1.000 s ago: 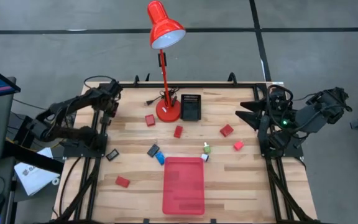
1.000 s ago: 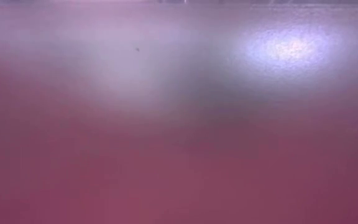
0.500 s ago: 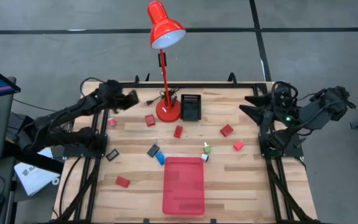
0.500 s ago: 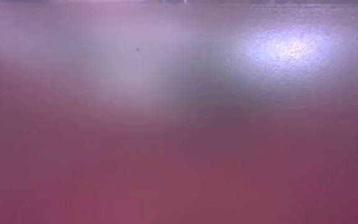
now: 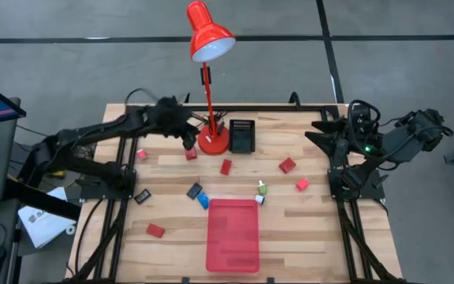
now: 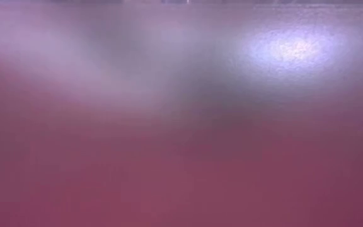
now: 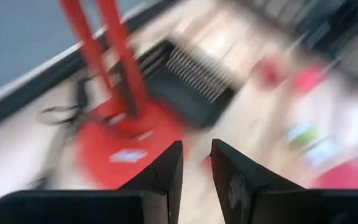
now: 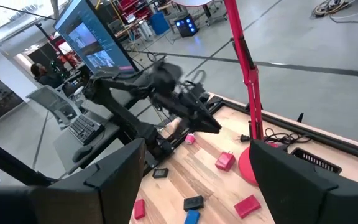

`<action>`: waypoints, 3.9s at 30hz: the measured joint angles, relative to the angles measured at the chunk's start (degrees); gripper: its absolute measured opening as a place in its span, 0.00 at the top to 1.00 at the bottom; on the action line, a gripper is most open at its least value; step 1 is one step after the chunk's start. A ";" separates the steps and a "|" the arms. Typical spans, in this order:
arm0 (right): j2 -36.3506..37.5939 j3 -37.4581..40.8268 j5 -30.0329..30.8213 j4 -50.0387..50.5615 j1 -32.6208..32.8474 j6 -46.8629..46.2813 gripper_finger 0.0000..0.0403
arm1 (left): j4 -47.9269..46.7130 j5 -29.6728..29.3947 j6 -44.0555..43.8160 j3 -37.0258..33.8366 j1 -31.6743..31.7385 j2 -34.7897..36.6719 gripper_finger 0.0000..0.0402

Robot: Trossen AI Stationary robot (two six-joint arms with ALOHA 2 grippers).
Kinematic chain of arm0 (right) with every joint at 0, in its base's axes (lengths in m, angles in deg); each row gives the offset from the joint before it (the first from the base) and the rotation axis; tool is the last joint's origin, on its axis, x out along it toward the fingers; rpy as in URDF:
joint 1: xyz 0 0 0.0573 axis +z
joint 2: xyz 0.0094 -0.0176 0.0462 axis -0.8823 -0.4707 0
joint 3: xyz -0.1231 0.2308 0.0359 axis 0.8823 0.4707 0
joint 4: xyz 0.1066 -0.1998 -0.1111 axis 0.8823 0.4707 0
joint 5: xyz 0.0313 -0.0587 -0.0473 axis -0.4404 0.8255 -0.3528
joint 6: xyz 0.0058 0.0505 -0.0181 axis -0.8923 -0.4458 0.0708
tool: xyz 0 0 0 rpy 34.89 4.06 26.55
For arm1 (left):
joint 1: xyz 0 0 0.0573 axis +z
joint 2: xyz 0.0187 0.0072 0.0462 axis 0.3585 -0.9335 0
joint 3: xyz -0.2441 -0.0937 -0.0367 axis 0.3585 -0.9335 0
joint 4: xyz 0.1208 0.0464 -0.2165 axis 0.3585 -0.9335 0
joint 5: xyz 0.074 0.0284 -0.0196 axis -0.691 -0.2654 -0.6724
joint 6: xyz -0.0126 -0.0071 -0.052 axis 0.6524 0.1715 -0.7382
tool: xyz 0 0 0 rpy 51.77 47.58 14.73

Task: Pick & Place Office items
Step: Put the left pink charger adapter into the red bin

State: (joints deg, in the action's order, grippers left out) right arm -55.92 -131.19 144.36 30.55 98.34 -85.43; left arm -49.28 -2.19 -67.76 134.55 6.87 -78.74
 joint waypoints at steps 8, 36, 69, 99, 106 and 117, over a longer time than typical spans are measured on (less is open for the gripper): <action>0.00 0.00 0.24 0.01 2.94 -1.15 0.30 | -45.03 -20.97 15.07 24.39 2.78 -19.13 0.78; -2.75 0.00 11.65 -2.00 17.14 -1.55 0.30 | -57.21 -12.53 -54.46 4.77 16.07 -19.08 0.41; -3.56 0.00 17.37 -3.52 25.18 -6.53 0.30 | -37.73 -10.90 -74.79 -11.12 23.88 -12.11 0.42; -3.74 0.00 20.93 -3.48 28.81 -9.65 0.30 | -30.24 -9.11 -75.93 -15.43 26.17 -15.73 0.50; -3.72 0.00 22.02 -2.99 28.72 -9.60 0.30 | -29.90 -8.18 -68.53 -15.46 26.21 -15.82 0.51; -3.30 0.00 22.46 -1.04 28.72 -8.50 0.30 | -25.57 4.02 -58.63 -13.62 18.37 -15.12 0.54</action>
State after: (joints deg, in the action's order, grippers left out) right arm -59.22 -131.19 166.82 29.52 127.06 -93.93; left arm -74.85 1.83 -126.39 120.93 25.24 -93.85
